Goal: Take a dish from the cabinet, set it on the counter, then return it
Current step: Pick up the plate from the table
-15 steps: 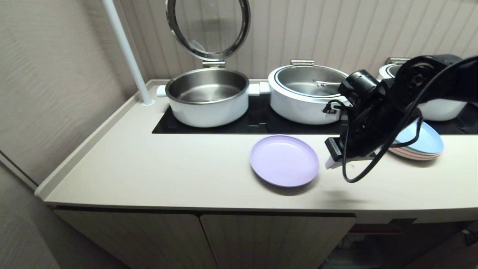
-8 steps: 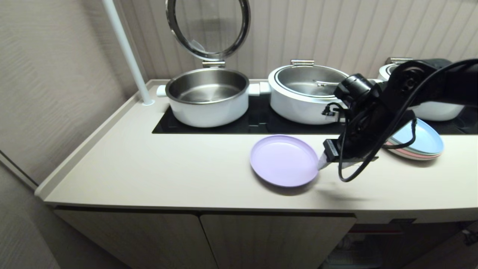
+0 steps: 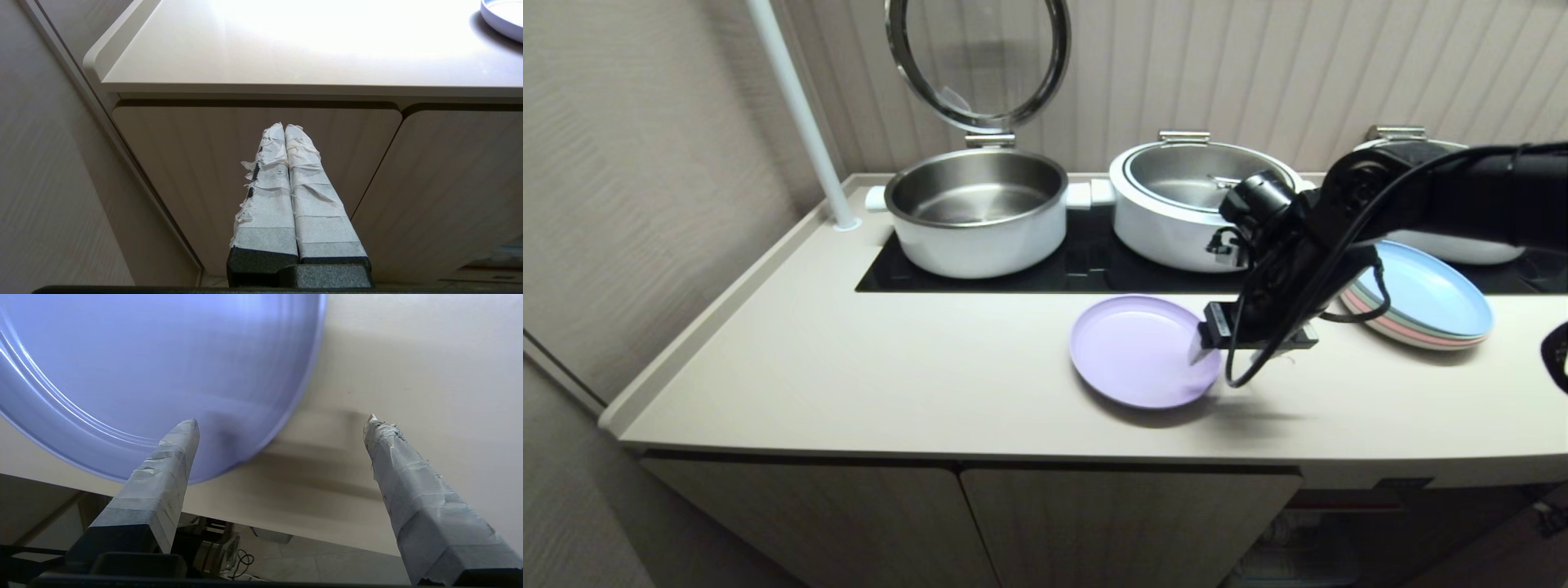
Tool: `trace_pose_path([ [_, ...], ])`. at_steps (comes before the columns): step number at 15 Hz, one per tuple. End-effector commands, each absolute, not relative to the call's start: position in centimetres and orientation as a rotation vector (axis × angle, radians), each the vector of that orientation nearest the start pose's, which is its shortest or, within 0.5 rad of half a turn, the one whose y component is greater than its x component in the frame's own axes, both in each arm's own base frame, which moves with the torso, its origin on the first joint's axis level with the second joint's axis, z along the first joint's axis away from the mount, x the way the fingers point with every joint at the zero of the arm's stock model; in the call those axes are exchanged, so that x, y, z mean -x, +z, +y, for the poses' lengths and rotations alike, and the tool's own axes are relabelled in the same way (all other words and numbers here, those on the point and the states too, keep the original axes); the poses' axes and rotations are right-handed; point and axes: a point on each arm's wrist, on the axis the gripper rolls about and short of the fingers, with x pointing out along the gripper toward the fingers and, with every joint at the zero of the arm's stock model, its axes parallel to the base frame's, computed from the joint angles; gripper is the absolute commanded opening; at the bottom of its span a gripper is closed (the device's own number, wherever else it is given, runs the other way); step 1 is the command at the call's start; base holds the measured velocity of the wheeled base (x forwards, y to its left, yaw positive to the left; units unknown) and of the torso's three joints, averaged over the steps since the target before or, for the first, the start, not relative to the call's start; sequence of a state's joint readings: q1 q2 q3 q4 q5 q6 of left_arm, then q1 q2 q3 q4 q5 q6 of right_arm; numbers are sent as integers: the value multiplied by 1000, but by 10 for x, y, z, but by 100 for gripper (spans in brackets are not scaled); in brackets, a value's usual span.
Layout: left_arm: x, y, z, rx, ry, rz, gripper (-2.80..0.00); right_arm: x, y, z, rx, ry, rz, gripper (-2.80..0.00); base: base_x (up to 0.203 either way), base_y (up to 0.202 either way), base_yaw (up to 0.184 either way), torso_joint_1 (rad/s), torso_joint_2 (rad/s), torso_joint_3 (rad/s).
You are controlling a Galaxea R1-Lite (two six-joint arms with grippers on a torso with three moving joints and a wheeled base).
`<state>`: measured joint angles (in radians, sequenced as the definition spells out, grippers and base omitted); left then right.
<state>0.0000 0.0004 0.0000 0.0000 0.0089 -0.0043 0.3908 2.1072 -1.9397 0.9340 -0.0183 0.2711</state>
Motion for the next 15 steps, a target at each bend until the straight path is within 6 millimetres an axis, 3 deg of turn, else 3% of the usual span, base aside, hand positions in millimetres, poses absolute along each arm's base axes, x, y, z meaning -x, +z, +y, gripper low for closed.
trace_pose_path([
  [1, 23, 75, 0, 5, 9, 0, -280, -362, 199, 153, -13, 180, 1147, 0, 0, 0, 0, 0, 0, 0],
  [15, 23, 75, 0, 5, 9, 0, -280, -378, 185, 163, -67, 123, 1092, 0, 0, 0, 0, 0, 0, 0],
])
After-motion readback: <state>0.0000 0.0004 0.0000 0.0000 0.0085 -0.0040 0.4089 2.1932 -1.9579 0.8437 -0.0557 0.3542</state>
